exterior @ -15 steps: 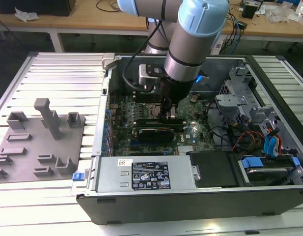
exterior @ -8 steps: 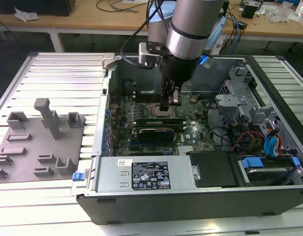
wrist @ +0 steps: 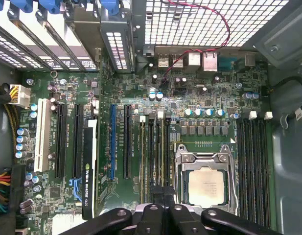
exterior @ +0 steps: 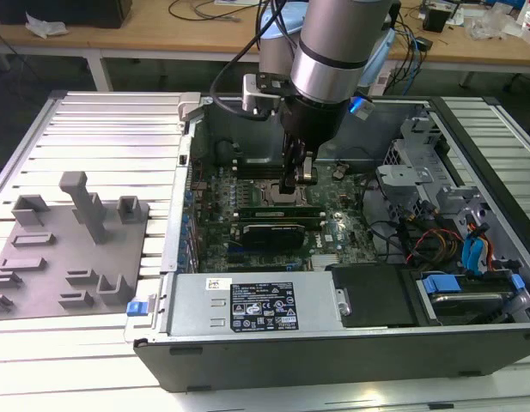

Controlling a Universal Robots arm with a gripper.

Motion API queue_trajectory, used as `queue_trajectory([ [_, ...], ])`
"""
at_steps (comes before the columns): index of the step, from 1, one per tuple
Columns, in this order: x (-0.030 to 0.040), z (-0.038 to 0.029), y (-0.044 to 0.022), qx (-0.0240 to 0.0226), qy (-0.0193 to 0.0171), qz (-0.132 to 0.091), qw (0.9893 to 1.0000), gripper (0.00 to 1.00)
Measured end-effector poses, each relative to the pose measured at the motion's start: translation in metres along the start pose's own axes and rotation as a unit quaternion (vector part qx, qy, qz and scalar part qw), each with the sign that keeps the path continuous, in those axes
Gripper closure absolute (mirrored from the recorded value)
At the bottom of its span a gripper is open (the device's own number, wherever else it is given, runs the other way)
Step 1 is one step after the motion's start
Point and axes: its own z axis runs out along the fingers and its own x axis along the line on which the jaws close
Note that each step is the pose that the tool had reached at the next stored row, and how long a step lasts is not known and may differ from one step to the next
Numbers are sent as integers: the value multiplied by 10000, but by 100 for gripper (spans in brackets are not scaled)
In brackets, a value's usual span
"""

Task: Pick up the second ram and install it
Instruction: 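Press down the second ram until it locks into place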

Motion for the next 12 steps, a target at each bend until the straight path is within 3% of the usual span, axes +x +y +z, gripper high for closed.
queue_trajectory([
  [4,1,29,-125,-8,5,1,10000,89],
  [5,3,77,-257,-21,10,1,10000,89],
  [7,5,128,-383,-27,10,1,10000,89],
  [11,-12,201,-447,-28,9,0,10000,89],
  [12,-24,266,-483,-28,5,-4,10000,89],
])
